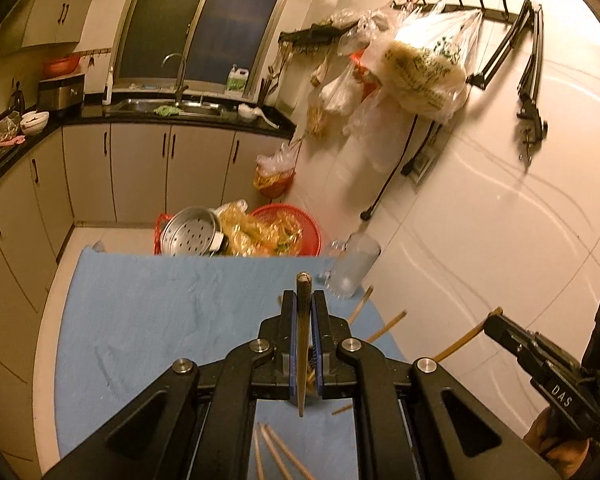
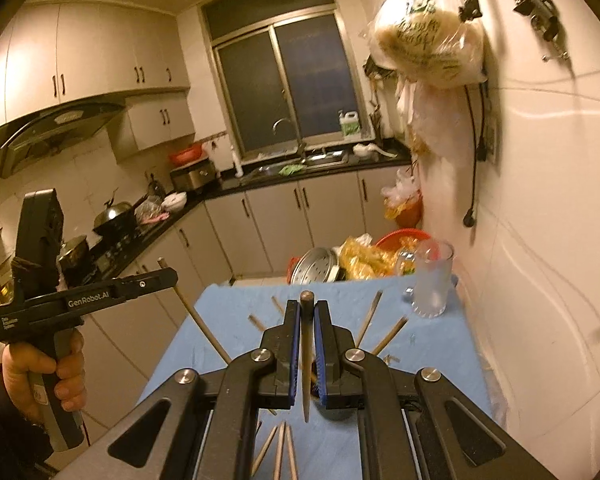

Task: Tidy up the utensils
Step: 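Carry both chopsticks to the black cup and lower them inside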

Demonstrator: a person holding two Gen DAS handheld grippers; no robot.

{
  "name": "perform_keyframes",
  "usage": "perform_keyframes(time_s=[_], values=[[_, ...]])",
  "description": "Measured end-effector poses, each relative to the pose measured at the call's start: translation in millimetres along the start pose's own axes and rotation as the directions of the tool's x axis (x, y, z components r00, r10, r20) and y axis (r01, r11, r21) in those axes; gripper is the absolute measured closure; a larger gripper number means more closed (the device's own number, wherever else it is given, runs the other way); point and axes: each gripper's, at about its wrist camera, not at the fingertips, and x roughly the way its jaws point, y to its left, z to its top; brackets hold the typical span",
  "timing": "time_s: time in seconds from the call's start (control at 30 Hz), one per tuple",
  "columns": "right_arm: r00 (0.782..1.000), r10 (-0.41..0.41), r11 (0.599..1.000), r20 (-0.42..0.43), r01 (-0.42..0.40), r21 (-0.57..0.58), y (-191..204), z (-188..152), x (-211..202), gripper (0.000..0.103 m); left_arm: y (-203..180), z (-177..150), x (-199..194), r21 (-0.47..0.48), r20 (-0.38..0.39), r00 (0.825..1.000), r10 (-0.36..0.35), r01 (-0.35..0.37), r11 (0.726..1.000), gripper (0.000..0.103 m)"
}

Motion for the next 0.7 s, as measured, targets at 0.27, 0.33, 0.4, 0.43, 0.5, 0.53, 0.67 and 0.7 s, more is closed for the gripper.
perform_keyframes(time_s=[0.27, 0.33, 0.4, 0.43, 0.5, 0.53, 0.67, 0.7], values=[[0.997, -0.036, 0.999, 0.068, 0.038, -0.023, -1, 21, -5, 0.095, -20, 12, 10, 0.012, 0.045, 0.998, -0.032, 0.032, 0.999, 0.096], [0.996, -0.039, 0.999, 0.085, 0.042, -0.033, 0, 24, -3, 0.095, -24, 13, 17, 0.02, 0.04, 0.999, -0.03, 0.029, 0.999, 0.096], [0.994, -0.046, 0.998, 0.097, 0.05, -0.041, 1, 26, 3, 0.095, -28, 11, 26, 0.035, 0.037, 0.999, -0.02, 0.019, 0.999, 0.096], [0.993, -0.048, 0.998, 0.109, 0.053, -0.04, 2, 27, 5, 0.095, -29, 10, 29, 0.042, 0.034, 0.999, -0.012, 0.011, 0.999, 0.096], [0.991, -0.054, 0.997, 0.126, 0.06, -0.045, 3, 26, 10, 0.095, -29, 6, 36, 0.047, 0.025, 1.0, 0.002, -0.003, 0.999, 0.096], [0.99, -0.056, 0.997, 0.13, 0.062, -0.048, 5, 25, 13, 0.095, -29, 5, 39, 0.049, 0.022, 1.0, 0.007, -0.008, 0.999, 0.096], [0.993, -0.057, 0.996, 0.106, 0.064, -0.063, 6, 17, 29, 0.095, -26, -7, 52, 0.053, -0.013, 0.999, 0.029, -0.028, 0.998, 0.096], [0.994, -0.058, 0.996, 0.094, 0.064, -0.064, 6, 14, 33, 0.095, -25, -9, 54, 0.051, -0.021, 0.999, 0.033, -0.032, 0.998, 0.096]])
